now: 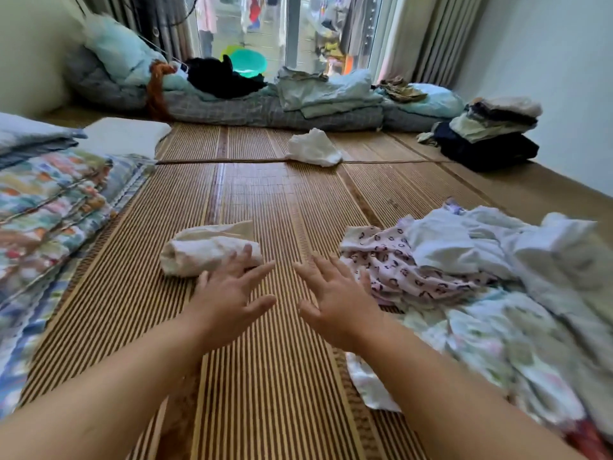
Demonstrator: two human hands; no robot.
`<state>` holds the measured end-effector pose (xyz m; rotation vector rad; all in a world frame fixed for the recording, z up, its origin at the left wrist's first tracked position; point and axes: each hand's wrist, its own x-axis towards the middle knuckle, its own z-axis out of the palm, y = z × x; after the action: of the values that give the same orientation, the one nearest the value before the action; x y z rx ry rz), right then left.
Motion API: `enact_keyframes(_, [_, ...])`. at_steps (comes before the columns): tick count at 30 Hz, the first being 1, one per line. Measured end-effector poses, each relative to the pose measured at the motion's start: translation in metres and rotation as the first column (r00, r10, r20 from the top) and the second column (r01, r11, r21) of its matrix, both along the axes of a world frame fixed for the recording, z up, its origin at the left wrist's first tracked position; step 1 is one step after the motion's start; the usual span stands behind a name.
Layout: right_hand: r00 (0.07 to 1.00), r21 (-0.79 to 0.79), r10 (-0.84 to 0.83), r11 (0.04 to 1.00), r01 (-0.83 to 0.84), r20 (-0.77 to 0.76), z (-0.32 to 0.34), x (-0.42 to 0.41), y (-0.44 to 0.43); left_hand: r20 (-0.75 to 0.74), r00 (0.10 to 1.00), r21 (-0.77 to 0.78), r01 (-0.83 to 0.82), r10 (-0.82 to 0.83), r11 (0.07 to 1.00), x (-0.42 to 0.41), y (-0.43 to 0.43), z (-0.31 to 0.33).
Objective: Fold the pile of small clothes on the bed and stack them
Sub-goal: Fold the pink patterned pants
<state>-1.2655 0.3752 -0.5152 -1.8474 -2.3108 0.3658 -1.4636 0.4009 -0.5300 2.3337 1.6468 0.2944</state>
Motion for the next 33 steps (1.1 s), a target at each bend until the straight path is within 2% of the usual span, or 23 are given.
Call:
enact_keyframes(5, [0.979, 0.028, -0.202, 0.979, 0.203, -0.04, 0.009, 0.065, -0.079, -0.062, 0.973, -0.041, 0.222, -0.224, 0.974, 0.093, -0.054, 0.008])
enact_keyframes(8, [0.961, 0.002, -0.275, 0.961, 0.275, -0.044, 0.012, 0.09, -0.099, -0.121, 0.948, -0.012, 0.296, -0.295, 0.955, 0.142, -0.062, 0.01])
enact_keyframes(10, [0.956, -0.004, -0.288, 0.958, 0.288, -0.052, 0.014, 0.106, -0.105, -0.11, 0.956, 0.028, 0.275, -0.271, 0.961, 0.17, -0.056, 0.012])
enact_keyframes(13, [0.951, 0.013, -0.294, 0.955, 0.296, -0.09, 0.017, 0.13, -0.105, 0.067, 0.983, 0.065, 0.165, -0.169, 0.984, 0.203, -0.034, 0.016])
enact_keyframes(15, [0.945, 0.04, -0.287, 0.954, 0.297, -0.154, 0.02, 0.146, -0.099, 0.135, 0.986, 0.028, 0.098, -0.1, 0.995, 0.222, -0.014, 0.017])
enact_keyframes(17, [0.95, 0.069, -0.262, 0.959, 0.276, -0.17, 0.027, 0.155, -0.091, 0.006, 0.997, 0.027, 0.083, -0.083, 0.996, 0.235, 0.005, 0.013])
enact_keyframes(19, [0.959, 0.071, -0.264, 0.96, 0.272, -0.105, 0.032, 0.16, -0.083, -0.186, 0.98, 0.107, 0.094, -0.073, 0.99, 0.242, 0.021, 0.01])
enact_keyframes(20, [0.96, 0.069, -0.269, 0.959, 0.274, -0.083, 0.033, 0.161, -0.08, -0.231, 0.97, 0.15, 0.106, -0.069, 0.983, 0.242, 0.027, 0.01])
enact_keyframes(23, [0.955, 0.083, -0.283, 0.953, 0.291, -0.09, 0.039, 0.161, -0.072, -0.226, 0.962, 0.2, 0.198, -0.152, 0.96, 0.233, 0.034, 0.018])
enact_keyframes(25, [0.944, 0.08, -0.309, 0.944, 0.32, -0.118, 0.041, 0.16, -0.066, -0.131, 0.962, 0.177, 0.26, -0.239, 0.949, 0.223, 0.032, 0.032])
enact_keyframes(27, [0.935, 0.092, -0.336, 0.933, 0.347, -0.115, 0.04, 0.156, -0.06, 0.106, 0.951, 0.083, 0.283, -0.29, 0.956, 0.21, 0.02, 0.053])
enact_keyframes(30, [0.908, 0.151, -0.38, 0.901, 0.406, -0.175, 0.041, 0.146, -0.057, 0.345, 0.888, 0.019, 0.318, -0.304, 0.948, 0.187, -0.004, 0.09])
enact_keyframes(33, [0.873, 0.239, -0.422, 0.846, 0.476, -0.244, 0.05, 0.138, -0.058, 0.569, 0.77, -0.037, 0.373, -0.287, 0.927, 0.152, -0.034, 0.124])
